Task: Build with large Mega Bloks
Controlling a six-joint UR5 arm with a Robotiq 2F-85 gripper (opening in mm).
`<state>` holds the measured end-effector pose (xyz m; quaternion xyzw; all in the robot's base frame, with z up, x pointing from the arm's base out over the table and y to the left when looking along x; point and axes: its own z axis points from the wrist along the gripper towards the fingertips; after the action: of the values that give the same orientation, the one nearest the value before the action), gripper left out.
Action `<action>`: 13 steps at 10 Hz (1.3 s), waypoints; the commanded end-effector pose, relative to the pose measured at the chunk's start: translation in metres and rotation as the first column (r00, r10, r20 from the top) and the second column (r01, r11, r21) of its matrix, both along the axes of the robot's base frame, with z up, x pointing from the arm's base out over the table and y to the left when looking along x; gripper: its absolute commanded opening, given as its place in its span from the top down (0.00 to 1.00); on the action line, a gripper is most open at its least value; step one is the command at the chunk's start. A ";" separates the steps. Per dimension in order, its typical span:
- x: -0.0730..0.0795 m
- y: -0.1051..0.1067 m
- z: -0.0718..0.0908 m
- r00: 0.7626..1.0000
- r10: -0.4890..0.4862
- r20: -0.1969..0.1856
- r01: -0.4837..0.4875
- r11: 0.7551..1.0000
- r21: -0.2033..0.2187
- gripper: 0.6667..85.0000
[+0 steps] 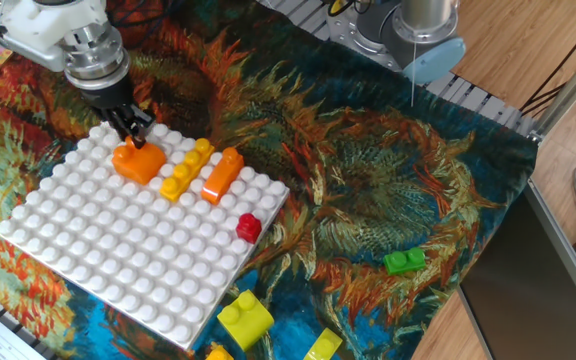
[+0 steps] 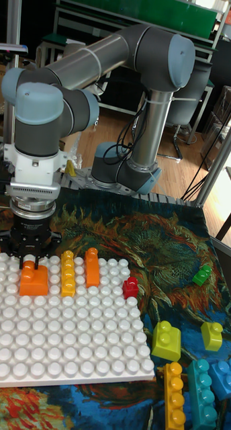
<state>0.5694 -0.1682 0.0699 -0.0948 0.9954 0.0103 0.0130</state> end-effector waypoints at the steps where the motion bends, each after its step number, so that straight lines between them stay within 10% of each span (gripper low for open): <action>1: 0.008 -0.002 0.007 0.997 0.074 0.033 -0.074 0.997 -0.007 0.38; 5: 0.004 -0.001 0.028 0.995 0.092 0.035 -0.092 0.996 -0.002 0.39; 7: 0.003 0.005 0.036 0.998 0.046 0.035 -0.046 0.999 0.004 0.99; 13: 0.011 0.004 0.010 0.997 0.051 0.051 -0.052 0.998 0.023 0.99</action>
<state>0.5781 -0.1641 0.0886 -0.1246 0.9914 0.0153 0.0361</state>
